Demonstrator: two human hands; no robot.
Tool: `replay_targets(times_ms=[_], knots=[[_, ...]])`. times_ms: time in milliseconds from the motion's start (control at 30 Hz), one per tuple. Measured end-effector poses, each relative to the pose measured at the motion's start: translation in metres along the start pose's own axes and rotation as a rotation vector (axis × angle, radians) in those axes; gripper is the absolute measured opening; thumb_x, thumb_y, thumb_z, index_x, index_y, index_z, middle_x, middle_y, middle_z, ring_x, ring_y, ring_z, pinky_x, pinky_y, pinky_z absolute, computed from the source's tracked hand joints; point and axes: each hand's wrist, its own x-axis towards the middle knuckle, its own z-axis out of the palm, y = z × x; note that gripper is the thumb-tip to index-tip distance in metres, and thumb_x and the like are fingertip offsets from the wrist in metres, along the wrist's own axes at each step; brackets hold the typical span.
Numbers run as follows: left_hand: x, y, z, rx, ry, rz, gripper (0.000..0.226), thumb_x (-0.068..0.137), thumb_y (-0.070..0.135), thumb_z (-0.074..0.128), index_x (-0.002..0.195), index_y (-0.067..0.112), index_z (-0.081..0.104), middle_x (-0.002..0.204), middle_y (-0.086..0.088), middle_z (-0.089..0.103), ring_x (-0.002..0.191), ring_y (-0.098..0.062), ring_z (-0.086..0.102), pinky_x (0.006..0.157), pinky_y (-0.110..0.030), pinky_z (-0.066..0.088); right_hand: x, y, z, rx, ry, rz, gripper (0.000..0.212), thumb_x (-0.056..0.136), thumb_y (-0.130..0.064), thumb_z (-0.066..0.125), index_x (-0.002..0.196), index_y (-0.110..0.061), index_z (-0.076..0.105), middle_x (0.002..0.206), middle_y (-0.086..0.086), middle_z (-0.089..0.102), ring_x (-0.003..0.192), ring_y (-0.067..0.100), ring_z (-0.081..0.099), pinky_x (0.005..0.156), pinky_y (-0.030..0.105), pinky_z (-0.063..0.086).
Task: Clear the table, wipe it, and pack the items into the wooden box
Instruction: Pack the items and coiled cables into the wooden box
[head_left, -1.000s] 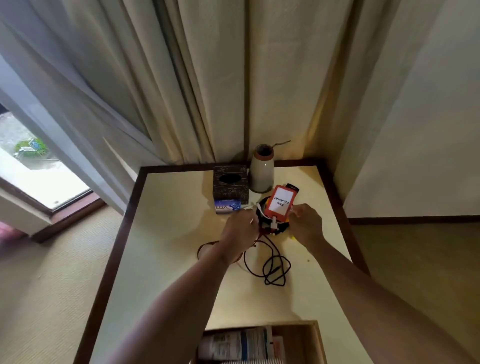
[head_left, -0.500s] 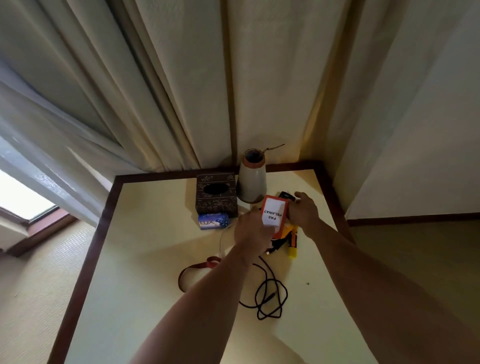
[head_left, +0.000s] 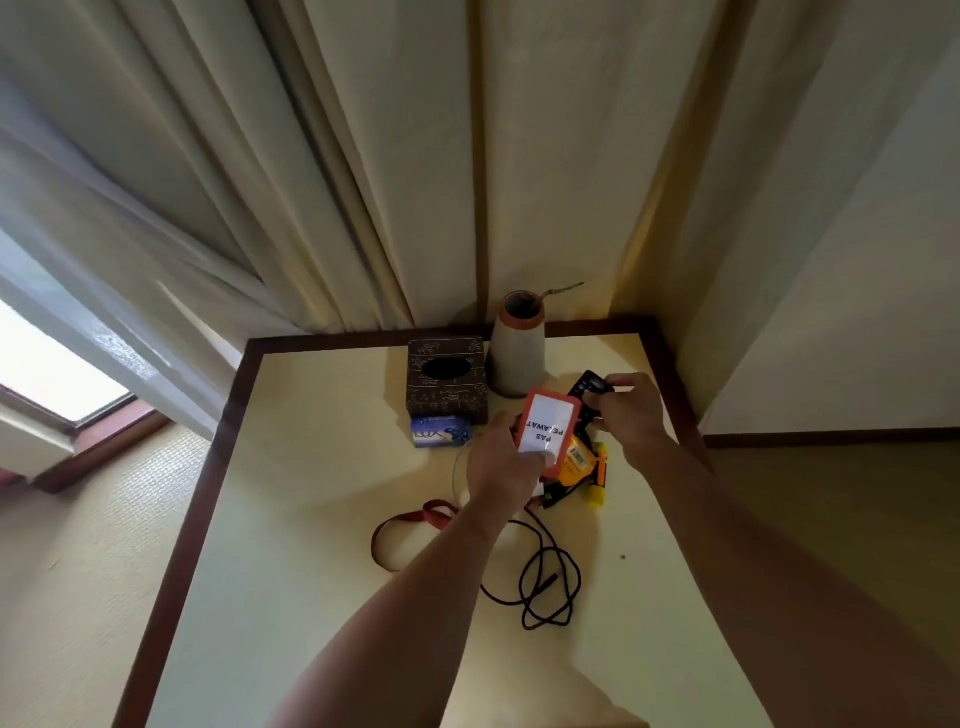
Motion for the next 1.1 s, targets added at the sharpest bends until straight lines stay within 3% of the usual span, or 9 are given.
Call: replay_targets(times_ms=[133, 200, 367, 467, 600, 733, 833, 967, 1100], knots=[[-0.023, 0.011, -0.025, -0.079, 0.145, 0.102, 0.040, 0.088, 0.022, 0.079, 0.125, 0.024, 0.062, 0.120, 0.007, 0.071, 0.107, -0.011, 0.068, 0.079, -0.022, 0.059, -0.038, -0.016, -0.014, -0.056, -0.024, -0.219, 0.049, 0.086, -0.004, 0.072, 0.127, -0.024, 0.056, 0.114, 0.005, 0.063, 0.100, 0.019, 0.066, 0.082, 0.032, 0.057], [-0.042, 0.021, -0.044, -0.208, 0.167, 0.099, 0.038, 0.091, 0.018, 0.076, 0.127, 0.022, 0.063, 0.115, 0.010, 0.068, 0.105, -0.009, 0.067, 0.074, -0.016, 0.057, -0.065, -0.026, -0.021, -0.163, 0.004, -0.376, 0.041, 0.090, -0.005, 0.068, 0.126, -0.022, 0.062, 0.119, 0.006, 0.058, 0.105, 0.018, 0.061, 0.079, 0.017, 0.047], [-0.092, 0.042, -0.097, -0.481, 0.230, 0.056, 0.025, 0.096, 0.012, 0.067, 0.121, 0.015, 0.067, 0.105, 0.002, 0.074, 0.086, -0.005, 0.071, 0.060, -0.011, 0.052, -0.139, -0.057, -0.042, -0.115, 0.155, -0.567, 0.029, 0.093, -0.009, 0.068, 0.121, -0.013, 0.059, 0.117, 0.006, 0.057, 0.103, 0.011, 0.051, 0.087, 0.015, 0.037], [-0.137, 0.047, -0.134, -0.639, 0.281, 0.013, 0.013, 0.098, 0.009, 0.063, 0.108, 0.013, 0.071, 0.094, -0.006, 0.077, 0.070, -0.012, 0.069, 0.054, -0.023, 0.053, -0.198, -0.069, -0.058, 0.077, 0.140, -0.569, 0.031, 0.092, -0.005, 0.068, 0.120, -0.014, 0.058, 0.111, -0.001, 0.061, 0.098, 0.011, 0.058, 0.078, 0.000, 0.038], [-0.210, 0.026, -0.168, -0.783, 0.252, 0.023, 0.014, 0.096, 0.001, 0.062, 0.105, 0.011, 0.069, 0.092, -0.008, 0.076, 0.081, -0.025, 0.074, 0.069, -0.041, 0.062, -0.286, -0.050, -0.079, 0.176, -0.052, -0.507, 0.031, 0.091, 0.001, 0.065, 0.108, -0.025, 0.064, 0.107, -0.007, 0.065, 0.096, -0.001, 0.063, 0.078, 0.009, 0.047], [-0.266, -0.017, -0.167, -0.795, 0.179, -0.088, 0.023, 0.092, -0.002, 0.068, 0.113, 0.006, 0.067, 0.100, -0.016, 0.077, 0.089, -0.031, 0.077, 0.076, -0.040, 0.063, -0.351, -0.002, -0.093, 0.091, -0.313, -0.301, 0.026, 0.086, 0.000, 0.070, 0.092, -0.025, 0.071, 0.094, 0.003, 0.072, 0.093, 0.024, 0.069, 0.078, 0.037, 0.057], [-0.289, -0.052, -0.159, -0.879, 0.212, -0.214, 0.028, 0.089, -0.004, 0.071, 0.115, 0.006, 0.066, 0.104, -0.021, 0.076, 0.091, -0.038, 0.076, 0.079, -0.048, 0.063, -0.381, 0.035, -0.104, 0.029, -0.338, -0.185, 0.020, 0.085, 0.001, 0.070, 0.090, -0.018, 0.069, 0.094, 0.007, 0.072, 0.094, 0.029, 0.068, 0.072, 0.034, 0.054], [-0.299, -0.082, -0.149, -0.919, 0.213, -0.278, 0.030, 0.088, -0.004, 0.071, 0.117, -0.003, 0.063, 0.110, -0.027, 0.073, 0.096, -0.042, 0.075, 0.087, -0.057, 0.061, -0.394, 0.076, -0.114, -0.058, -0.401, -0.033, 0.026, 0.083, 0.002, 0.070, 0.087, -0.024, 0.073, 0.097, 0.009, 0.073, 0.095, 0.032, 0.070, 0.083, 0.047, 0.061], [-0.302, -0.084, -0.147, -0.837, 0.177, -0.248, 0.029, 0.088, 0.000, 0.073, 0.115, -0.005, 0.062, 0.108, -0.028, 0.073, 0.094, -0.040, 0.076, 0.084, -0.052, 0.063, -0.406, 0.104, -0.110, -0.211, -0.460, -0.057, 0.023, 0.077, -0.016, 0.078, 0.091, -0.033, 0.072, 0.097, 0.000, 0.076, 0.094, 0.023, 0.071, 0.086, 0.050, 0.060]])
